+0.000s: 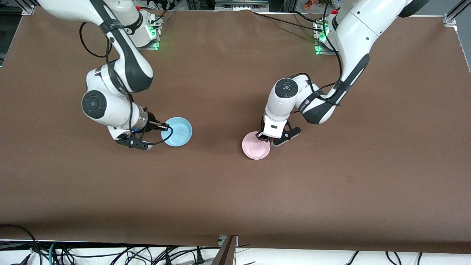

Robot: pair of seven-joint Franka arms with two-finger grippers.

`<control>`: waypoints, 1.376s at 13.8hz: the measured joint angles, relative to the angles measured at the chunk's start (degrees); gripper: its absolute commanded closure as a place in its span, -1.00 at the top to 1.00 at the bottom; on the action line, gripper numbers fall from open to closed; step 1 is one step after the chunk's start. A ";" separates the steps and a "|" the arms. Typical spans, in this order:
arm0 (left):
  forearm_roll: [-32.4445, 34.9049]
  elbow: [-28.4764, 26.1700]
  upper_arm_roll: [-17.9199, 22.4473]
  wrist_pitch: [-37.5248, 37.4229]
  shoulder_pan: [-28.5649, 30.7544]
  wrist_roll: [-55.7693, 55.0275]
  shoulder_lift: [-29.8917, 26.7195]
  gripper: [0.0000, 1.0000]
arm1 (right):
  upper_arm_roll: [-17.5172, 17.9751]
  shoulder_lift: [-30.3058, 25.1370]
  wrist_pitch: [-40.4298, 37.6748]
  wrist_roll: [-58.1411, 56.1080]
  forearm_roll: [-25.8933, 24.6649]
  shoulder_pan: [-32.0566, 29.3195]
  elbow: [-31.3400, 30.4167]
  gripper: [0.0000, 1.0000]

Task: Stack pink and blue bowls on white bowl
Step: 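Lift the blue bowl with the right gripper and carry it over the pink bowl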

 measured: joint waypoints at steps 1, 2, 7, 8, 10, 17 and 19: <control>0.00 0.27 0.27 0.00 -0.42 -0.39 0.01 -0.72 | 0.18 0.34 0.00 2.71 0.00 1.06 1.01 -1.00; 0.00 0.47 0.34 0.01 -0.55 -0.54 0.01 -0.44 | 0.35 0.73 0.00 4.78 0.00 1.92 1.88 -1.00; 0.00 1.47 0.53 0.08 -0.56 -0.82 0.01 0.16 | 1.78 3.27 0.55 11.09 0.02 3.48 5.41 -1.00; 0.00 1.61 0.57 0.08 -0.56 -0.90 0.01 0.11 | 2.18 3.91 1.27 13.44 0.03 3.96 6.20 -1.00; 0.00 2.39 0.75 0.10 -0.51 -1.09 0.01 0.11 | 2.61 5.68 3.96 20.01 0.06 6.24 8.37 -1.00; -1.17 9.08 0.79 -5.63 1.00 -1.41 -0.48 0.10 | 2.68 12.73 10.94 30.16 0.06 12.28 15.93 -1.00; -2.91 11.78 0.73 -8.42 1.03 -1.08 -0.59 0.10 | 2.69 14.07 13.90 31.56 0.06 13.10 16.77 -1.00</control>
